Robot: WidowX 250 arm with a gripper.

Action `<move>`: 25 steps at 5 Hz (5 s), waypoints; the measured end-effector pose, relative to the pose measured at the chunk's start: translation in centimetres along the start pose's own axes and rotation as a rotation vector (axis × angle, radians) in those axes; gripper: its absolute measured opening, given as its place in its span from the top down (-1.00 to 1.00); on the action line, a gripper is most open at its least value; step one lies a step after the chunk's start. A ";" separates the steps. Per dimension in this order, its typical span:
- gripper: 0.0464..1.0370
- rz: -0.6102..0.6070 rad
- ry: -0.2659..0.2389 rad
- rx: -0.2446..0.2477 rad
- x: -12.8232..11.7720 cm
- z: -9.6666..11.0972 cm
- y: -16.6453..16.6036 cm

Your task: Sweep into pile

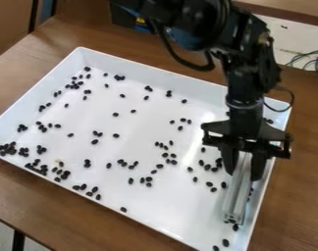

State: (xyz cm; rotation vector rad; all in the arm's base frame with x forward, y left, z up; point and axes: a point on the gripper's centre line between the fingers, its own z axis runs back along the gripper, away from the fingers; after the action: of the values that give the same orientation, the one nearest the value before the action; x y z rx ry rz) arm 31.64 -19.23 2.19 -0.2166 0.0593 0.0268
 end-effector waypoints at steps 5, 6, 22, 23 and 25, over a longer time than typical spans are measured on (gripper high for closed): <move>0.38 -0.152 -0.189 0.189 1.3 -0.2 6.8; 0.37 -0.050 -0.190 0.240 2.0 0.8 12.1; 0.38 -0.039 -0.117 -0.039 6.9 -1.1 -1.0; 0.38 0.003 -0.121 -0.026 8.0 -0.7 1.4; 0.38 0.072 -0.109 0.005 8.5 0.1 7.3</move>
State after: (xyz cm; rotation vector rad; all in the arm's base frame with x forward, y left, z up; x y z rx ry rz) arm 39.85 -11.87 0.23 -0.2079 -0.0418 0.1099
